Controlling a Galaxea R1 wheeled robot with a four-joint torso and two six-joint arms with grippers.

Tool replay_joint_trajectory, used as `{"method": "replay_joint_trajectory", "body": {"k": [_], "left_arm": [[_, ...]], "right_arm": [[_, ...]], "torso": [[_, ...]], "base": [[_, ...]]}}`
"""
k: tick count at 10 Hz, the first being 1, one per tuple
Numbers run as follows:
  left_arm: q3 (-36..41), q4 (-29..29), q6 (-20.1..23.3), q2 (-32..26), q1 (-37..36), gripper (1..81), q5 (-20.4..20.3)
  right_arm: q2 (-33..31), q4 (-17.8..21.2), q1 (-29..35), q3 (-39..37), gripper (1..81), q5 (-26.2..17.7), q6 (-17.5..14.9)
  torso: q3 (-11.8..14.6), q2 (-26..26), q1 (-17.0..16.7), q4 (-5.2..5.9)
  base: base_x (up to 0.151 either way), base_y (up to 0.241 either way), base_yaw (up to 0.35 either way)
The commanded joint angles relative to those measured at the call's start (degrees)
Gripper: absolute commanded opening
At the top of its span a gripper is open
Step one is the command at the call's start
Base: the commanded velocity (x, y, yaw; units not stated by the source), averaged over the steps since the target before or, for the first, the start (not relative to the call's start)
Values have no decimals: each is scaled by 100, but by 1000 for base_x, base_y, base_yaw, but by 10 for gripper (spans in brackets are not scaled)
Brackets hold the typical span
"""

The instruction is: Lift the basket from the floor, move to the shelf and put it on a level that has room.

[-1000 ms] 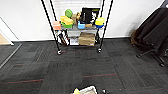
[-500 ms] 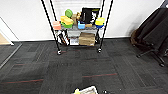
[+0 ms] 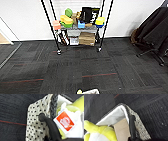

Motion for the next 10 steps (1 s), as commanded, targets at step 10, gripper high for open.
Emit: {"method": "replay_joint_trajectory", "body": {"k": [10], "left_arm": [[657,13,19,-319,-517,10,497]], "right_arm": [[-798,385,53,1220,10,154,275]], "torso": [[1071,2180,-1384,0]], "base": [[0,0,0]]}}
